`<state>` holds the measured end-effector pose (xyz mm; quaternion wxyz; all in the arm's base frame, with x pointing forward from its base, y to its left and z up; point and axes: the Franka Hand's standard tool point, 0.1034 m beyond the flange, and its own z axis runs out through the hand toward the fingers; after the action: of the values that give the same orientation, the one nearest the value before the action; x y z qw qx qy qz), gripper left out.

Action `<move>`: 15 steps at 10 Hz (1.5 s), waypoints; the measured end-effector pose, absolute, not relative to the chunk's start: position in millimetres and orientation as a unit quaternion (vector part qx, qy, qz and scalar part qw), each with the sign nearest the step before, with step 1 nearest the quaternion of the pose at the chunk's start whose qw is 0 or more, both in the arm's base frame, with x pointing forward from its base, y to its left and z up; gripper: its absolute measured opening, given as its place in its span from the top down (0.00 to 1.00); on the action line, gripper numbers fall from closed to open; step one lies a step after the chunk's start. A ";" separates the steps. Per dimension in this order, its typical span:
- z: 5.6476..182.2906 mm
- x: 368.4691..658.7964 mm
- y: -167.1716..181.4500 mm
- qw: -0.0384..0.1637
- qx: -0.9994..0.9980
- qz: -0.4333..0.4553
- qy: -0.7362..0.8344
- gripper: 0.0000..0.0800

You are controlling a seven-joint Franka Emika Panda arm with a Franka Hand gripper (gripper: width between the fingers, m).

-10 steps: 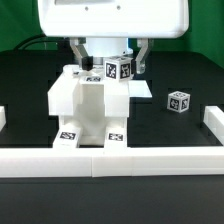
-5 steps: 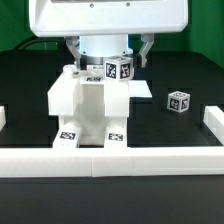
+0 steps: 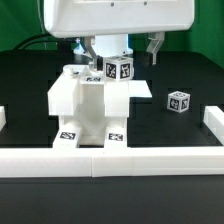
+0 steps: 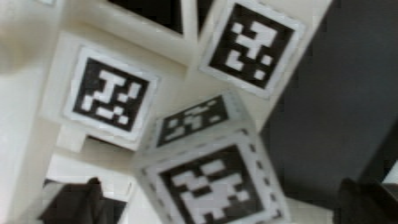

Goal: Assemble chair

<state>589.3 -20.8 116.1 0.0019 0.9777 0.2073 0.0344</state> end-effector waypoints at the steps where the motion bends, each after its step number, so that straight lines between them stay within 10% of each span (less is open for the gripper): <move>1: 113.9 586.4 -23.7 0.002 0.974 0.032 0.222 0.19; 3: 109.0 579.5 -27.4 0.006 0.973 0.033 0.230 0.26; 6: 107.4 577.5 -27.6 0.005 0.974 0.031 0.224 0.65; 15: 106.6 577.4 -44.1 -0.003 0.986 0.030 -0.161 0.65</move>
Offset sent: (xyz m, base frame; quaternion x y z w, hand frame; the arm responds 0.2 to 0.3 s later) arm -0.0143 0.0013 -0.0019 0.0033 0.0079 0.0016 1.0000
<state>577.4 -44.1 106.6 -0.0031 0.9865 -0.1612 0.0299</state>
